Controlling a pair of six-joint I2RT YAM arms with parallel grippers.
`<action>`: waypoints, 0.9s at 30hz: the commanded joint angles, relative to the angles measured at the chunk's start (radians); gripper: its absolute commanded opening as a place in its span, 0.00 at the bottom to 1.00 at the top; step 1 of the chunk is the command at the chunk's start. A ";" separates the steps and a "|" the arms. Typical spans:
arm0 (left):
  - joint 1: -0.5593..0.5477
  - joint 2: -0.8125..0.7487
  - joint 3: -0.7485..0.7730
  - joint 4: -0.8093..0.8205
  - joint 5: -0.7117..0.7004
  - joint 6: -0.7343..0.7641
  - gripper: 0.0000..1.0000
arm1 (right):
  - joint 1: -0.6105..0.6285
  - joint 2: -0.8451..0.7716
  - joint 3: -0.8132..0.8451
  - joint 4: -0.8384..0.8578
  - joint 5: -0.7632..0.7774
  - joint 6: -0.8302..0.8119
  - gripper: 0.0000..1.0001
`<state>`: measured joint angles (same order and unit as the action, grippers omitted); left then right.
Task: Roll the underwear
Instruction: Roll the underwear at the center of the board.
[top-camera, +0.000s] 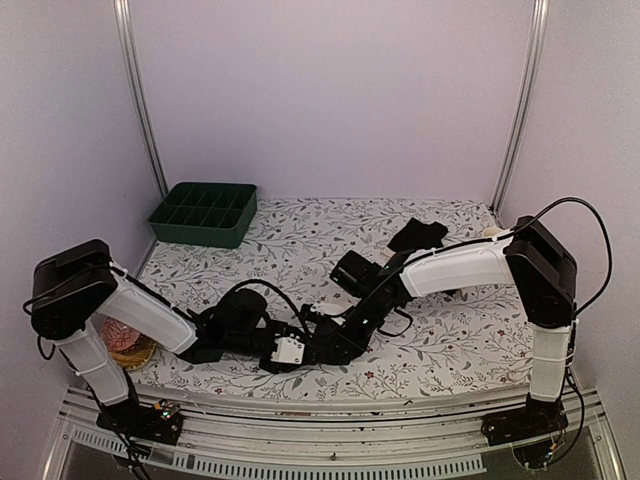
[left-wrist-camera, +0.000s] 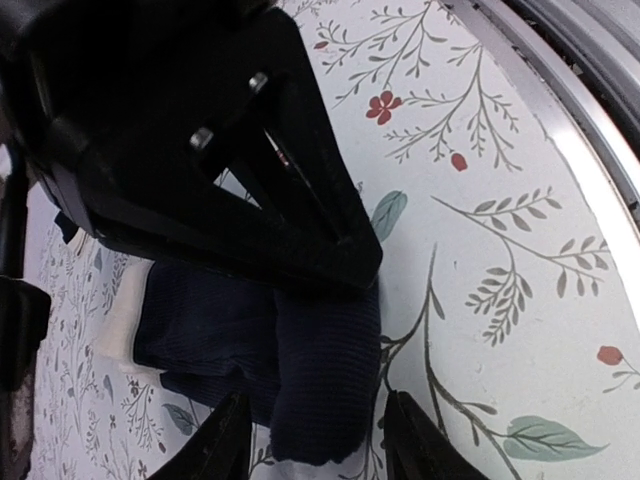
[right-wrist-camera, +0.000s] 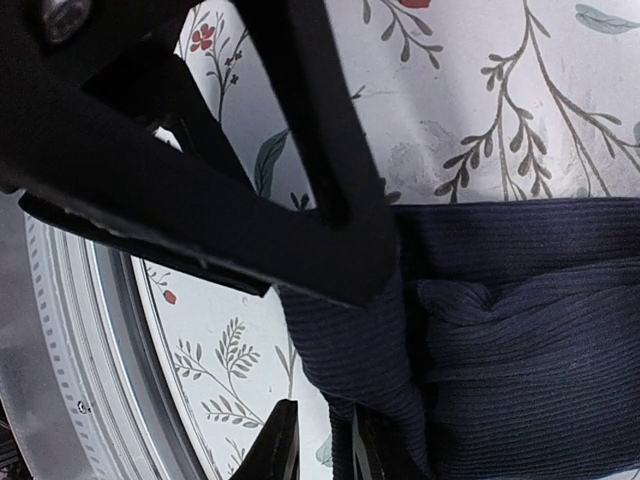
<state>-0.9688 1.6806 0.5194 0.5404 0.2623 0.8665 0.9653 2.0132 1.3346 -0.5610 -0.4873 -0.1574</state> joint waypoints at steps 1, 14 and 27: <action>-0.013 0.034 0.052 -0.012 -0.030 -0.028 0.47 | -0.010 0.024 0.013 -0.008 0.023 -0.009 0.20; -0.013 0.095 0.135 -0.205 0.036 -0.024 0.07 | -0.009 -0.008 -0.009 0.012 0.070 -0.017 0.20; 0.110 0.202 0.419 -0.669 0.366 -0.127 0.00 | 0.106 -0.251 -0.300 0.279 0.362 -0.165 0.29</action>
<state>-0.9138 1.8408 0.8688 0.0914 0.4583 0.8055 0.9970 1.8557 1.1320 -0.4221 -0.2798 -0.2245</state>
